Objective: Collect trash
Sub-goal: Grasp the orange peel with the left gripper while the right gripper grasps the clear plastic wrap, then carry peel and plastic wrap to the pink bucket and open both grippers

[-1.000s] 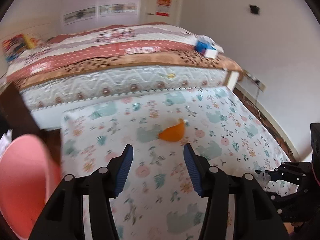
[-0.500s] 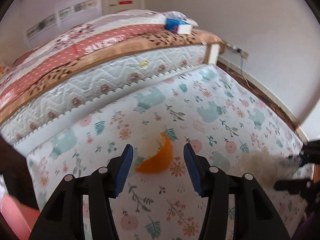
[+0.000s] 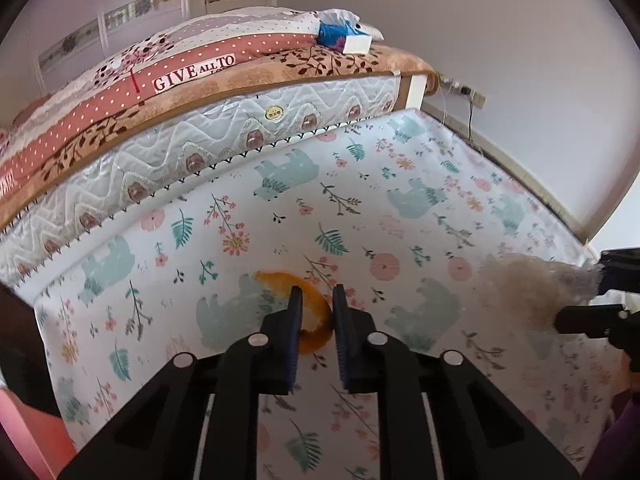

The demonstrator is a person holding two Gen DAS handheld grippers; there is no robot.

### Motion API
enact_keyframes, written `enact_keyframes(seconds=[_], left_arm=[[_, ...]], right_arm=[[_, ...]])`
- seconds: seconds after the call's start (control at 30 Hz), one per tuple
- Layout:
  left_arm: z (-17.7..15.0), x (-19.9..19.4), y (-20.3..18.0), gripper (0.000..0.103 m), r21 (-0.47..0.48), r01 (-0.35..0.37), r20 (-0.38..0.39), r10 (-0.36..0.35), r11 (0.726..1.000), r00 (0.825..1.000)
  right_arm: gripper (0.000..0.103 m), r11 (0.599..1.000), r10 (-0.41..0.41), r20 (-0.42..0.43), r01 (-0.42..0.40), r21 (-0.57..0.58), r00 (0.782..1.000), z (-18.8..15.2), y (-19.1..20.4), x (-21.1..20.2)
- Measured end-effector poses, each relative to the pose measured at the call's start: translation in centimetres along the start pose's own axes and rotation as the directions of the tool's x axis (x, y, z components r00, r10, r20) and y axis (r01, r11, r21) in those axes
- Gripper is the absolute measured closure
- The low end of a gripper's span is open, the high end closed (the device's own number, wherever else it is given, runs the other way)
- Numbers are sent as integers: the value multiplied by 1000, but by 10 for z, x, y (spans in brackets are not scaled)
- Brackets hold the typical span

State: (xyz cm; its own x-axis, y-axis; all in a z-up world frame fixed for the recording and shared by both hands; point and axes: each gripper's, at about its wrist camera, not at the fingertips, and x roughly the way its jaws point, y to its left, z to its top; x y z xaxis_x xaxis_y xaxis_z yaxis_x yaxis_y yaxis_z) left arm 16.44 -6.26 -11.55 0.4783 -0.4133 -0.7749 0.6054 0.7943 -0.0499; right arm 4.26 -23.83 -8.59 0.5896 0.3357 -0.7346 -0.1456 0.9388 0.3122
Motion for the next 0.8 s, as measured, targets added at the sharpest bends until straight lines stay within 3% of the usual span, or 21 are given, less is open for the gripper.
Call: enact_keyframes(seconds=[0.23,0.43,0.67,0.8], left_arm=[[-16,-33,-5,92,-120,14,55,-8,993,998],[-34,-73,-7,92,-217,-2,114,28,976,993],[-54,-119,-1,92,-316,-92,171,152,944,973],[-70,-148,15,92,-406,-166,189,260,899,947]], right_arm=[[70,1000,4,19,-4,-24,1000,2,11,-4],[70,997,23,33,-21,-69,999,5,32,-4],[70,988,63,38,-57,-145,997,13,70,4],[70,977,101,39,-92,-191,994,20,99,10]])
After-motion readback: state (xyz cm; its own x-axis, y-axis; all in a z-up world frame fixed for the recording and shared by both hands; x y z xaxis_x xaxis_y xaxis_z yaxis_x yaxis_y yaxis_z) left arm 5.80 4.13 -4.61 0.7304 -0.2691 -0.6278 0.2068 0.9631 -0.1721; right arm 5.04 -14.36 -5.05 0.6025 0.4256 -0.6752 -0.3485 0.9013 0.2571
